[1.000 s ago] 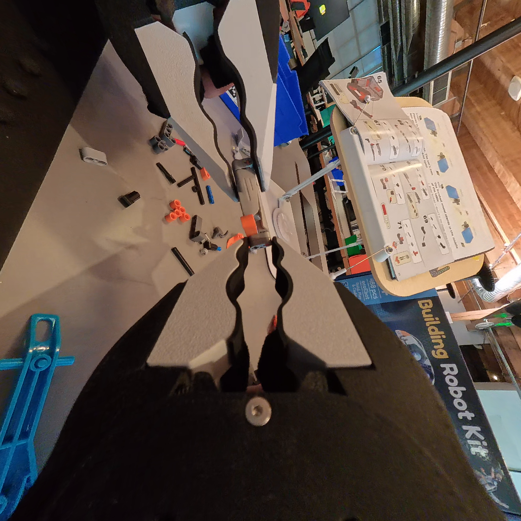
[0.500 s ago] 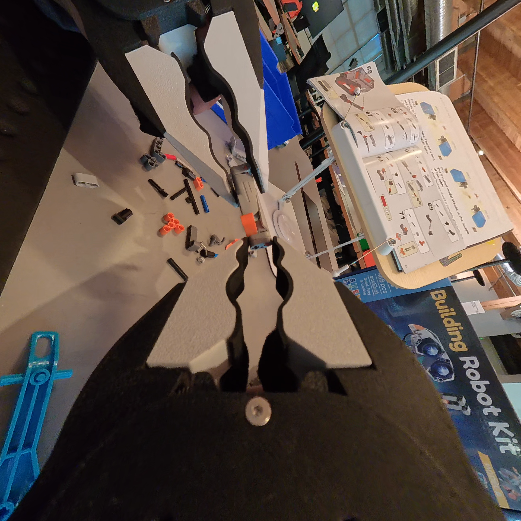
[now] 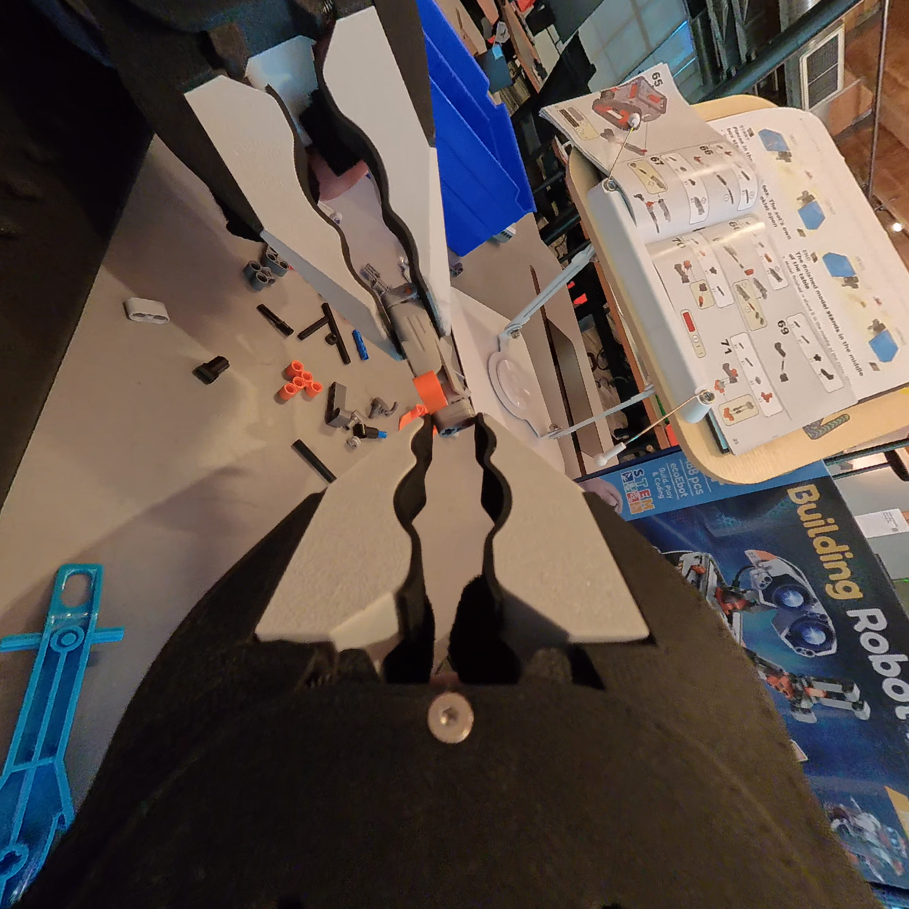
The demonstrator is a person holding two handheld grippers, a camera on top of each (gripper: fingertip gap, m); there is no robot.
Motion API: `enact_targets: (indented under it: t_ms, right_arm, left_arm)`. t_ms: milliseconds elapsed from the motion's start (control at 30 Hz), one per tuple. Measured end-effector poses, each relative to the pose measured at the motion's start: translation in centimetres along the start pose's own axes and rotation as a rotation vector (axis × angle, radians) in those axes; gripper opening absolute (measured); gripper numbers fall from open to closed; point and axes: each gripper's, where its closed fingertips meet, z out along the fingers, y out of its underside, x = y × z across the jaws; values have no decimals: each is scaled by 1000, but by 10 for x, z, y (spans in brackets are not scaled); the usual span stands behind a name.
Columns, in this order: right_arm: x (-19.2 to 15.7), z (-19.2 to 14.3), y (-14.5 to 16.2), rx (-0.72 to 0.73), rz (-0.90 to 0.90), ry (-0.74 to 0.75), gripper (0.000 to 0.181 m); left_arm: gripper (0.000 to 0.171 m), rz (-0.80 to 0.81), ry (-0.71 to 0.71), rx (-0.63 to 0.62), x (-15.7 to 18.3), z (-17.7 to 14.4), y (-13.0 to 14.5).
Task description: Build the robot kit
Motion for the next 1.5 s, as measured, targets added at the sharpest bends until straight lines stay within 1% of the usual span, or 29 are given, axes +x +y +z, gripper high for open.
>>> enact_targets:
  t_ms: [233,433,567,767,1033,1133,1233,1367,1500]
  right_arm:
    - [0,0,-1,3,10,-2,14]
    - [-2,-1,1,5,53,-35,14]
    - [-3,-2,6,-9,76,-59,15]
    - [3,-8,8,-7,79,-53,19]
    - [5,-17,25,-71,82,-78,23]
    - [3,-18,30,-83,109,-98,23]
    - [6,-21,34,-87,159,-112,24]
    - [9,-26,39,-80,211,-120,23]
    - [7,-26,45,-104,206,-126,23]
  left_arm:
    - [16,-20,-3,2,-2,0,1]
    - [17,-32,13,1,1,1,1]
    - [16,-62,43,-5,5,5,1]
    - [14,-125,73,-10,6,9,3]
    - [14,-149,122,-34,15,14,5]
    - [14,-174,171,-55,24,18,7]
    - [14,-210,262,-87,40,22,10]
    - [14,-227,398,-166,66,25,16]
    - [14,-301,481,-230,77,27,20]
